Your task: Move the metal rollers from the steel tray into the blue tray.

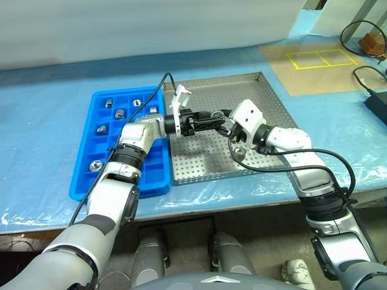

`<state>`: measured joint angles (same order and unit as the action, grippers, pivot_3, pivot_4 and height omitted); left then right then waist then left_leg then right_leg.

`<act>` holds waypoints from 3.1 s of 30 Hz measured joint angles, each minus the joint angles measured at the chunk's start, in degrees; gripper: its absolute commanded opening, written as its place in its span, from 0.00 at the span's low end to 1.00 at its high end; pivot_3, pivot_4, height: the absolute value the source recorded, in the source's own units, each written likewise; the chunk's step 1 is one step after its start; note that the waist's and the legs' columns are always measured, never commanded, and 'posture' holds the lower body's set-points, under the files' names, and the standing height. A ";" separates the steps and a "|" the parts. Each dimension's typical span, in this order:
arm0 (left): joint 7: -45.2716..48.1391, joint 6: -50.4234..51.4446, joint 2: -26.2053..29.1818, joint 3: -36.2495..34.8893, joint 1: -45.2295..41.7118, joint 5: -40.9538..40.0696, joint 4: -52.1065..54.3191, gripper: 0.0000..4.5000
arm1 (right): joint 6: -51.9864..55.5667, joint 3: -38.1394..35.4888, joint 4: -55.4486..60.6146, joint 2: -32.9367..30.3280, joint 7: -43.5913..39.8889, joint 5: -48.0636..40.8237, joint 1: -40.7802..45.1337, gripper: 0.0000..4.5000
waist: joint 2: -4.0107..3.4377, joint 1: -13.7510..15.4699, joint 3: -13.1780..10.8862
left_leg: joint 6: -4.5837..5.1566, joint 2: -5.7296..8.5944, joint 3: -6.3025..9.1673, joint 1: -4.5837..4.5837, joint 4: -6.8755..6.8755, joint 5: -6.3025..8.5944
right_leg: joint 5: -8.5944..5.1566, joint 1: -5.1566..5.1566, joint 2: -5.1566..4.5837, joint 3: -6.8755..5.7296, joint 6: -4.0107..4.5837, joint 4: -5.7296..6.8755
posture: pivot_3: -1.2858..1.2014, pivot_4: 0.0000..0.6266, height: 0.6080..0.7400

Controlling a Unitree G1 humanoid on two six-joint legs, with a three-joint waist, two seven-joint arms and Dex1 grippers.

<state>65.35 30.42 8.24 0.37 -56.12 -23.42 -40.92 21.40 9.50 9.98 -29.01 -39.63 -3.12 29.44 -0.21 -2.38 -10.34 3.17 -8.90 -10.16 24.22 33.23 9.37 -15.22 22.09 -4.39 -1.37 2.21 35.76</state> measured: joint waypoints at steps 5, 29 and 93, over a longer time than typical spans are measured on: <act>-2.26 -1.11 -0.74 -0.81 -0.14 -0.03 -0.11 0.55 | -0.01 0.00 -0.02 0.07 0.06 0.16 0.02 0.39 | 0.00 -0.01 0.00 | 0.00 0.00 0.00 0.00 0.00 0.00 | 0.00 0.00 0.00 0.00 0.00 0.00 | 0.36 0.24 1.00; -3.04 -0.37 -0.65 -0.51 -0.15 0.14 1.26 0.29 | -0.42 0.08 -1.32 0.86 0.50 0.80 0.65 0.55 | 0.00 0.01 0.00 | 0.00 0.00 0.00 0.00 0.00 0.00 | 0.00 0.01 0.00 0.00 0.00 0.00 | 0.37 0.24 1.00; -21.28 -12.15 26.16 -6.29 33.27 10.29 27.39 0.73 | -5.89 2.39 -13.52 6.78 -2.57 -0.86 5.59 0.76 | -0.01 5.09 0.00 | -0.90 -0.09 0.07 -0.29 -0.37 -0.38 | 0.03 -0.03 0.09 -0.08 0.04 0.14 | 0.48 0.24 1.00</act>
<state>44.07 18.27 34.39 -5.92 -22.85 -13.13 -13.52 15.51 11.89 -3.53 -22.24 -42.20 -3.98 35.03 -0.22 2.71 -10.34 2.27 -8.99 -10.09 23.93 32.86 8.99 -15.19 22.06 -4.30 -1.44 2.24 35.90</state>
